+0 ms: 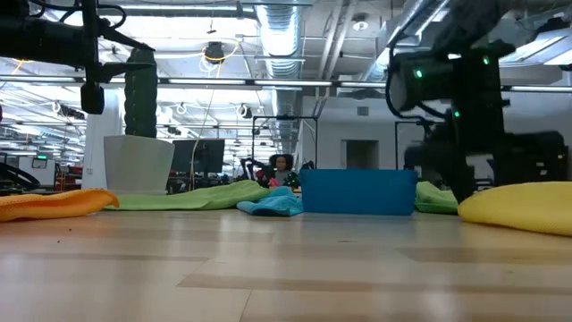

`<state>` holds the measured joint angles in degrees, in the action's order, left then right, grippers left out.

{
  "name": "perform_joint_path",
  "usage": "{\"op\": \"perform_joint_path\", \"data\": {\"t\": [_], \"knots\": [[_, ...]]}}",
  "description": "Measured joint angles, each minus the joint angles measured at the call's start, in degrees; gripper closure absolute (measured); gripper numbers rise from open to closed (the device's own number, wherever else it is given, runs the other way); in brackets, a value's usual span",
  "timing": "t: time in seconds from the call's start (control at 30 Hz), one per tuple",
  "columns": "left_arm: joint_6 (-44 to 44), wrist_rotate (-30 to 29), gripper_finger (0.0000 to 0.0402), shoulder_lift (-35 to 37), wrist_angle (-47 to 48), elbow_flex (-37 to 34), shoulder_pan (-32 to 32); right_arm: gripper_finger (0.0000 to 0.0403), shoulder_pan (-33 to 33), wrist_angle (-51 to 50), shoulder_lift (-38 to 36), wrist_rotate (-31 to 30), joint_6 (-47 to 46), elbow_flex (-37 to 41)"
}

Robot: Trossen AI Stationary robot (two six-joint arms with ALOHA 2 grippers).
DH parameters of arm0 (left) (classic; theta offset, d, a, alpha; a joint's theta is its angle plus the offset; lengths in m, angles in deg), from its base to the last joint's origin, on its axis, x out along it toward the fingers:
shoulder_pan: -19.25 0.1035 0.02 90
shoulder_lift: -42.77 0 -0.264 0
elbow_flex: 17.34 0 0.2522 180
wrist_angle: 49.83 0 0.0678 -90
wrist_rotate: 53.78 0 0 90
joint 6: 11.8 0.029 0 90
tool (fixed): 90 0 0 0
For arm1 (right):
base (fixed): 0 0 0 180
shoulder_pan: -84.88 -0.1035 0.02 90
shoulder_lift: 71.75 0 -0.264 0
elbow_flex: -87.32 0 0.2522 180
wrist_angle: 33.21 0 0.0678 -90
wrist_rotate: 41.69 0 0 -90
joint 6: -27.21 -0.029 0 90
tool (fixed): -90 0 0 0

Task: Fold microfiber towels
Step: Fold the yellow towel

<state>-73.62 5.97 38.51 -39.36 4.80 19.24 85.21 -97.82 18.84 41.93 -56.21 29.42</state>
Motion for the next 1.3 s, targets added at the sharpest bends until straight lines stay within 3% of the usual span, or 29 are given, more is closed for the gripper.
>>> {"op": "perform_joint_path", "data": {"t": [0.1, 0.2, 0.3, 0.43, 0.5, 0.73, 0.97, 1.13, 1.3], "knots": [[0.0, -1.1, 0.0303, 0.0, 0.0, 0.0, 0.0, 0.0136, 0.6, 2.3, 0.5, 1.6, -0.5, 1.5], [0.0, -1.8, 0.0303, 0.0, 0.0, 0.0, 0.0, 0.0168, 0.9, 4.0, 0.5, 2.7, -0.1, 1.8], [-0.4, -1.9, 0.0303, 0.0, 0.0, 0.0, 0.0, 0.0238, 0.8, 6.2, 0.3, 3.1, -0.4, 2.1], [-0.4, -1.7, 0.0303, 0.0, 0.0, 0.0, 0.0, 0.0359, -0.6, 8.9, 0.2, 2.9, -0.4, 2.1], [-0.4, -1.6, 0.0303, 0.0, 0.0, 0.0, 0.0, 0.0385, -1.4, 11.0, 0.2, 3.1, -0.5, 1.9], [-1.2, 0.5, 0.0303, -0.7, -0.1, 0.0, 0.0, 0.0392, -4.2, 17.9, 1.1, 5.1, 1.8, -2.3], [-5.7, 8.5, 0.0303, -7.5, -2.0, 0.0, 0.0, 0.0391, -4.8, 37.4, 0.8, 4.4, 13.4, -10.8], [-2.7, 13.0, 0.0303, -15.2, -13.8, 0.0, 0.0, 0.0394, -3.5, 38.2, 0.8, 4.3, 26.7, -18.8], [5.7, 13.3, 0.0303, -22.5, -26.7, 0.0, 0.0, 0.0387, -2.2, 37.6, 0.8, 8.7, 37.0, -23.5]]}}
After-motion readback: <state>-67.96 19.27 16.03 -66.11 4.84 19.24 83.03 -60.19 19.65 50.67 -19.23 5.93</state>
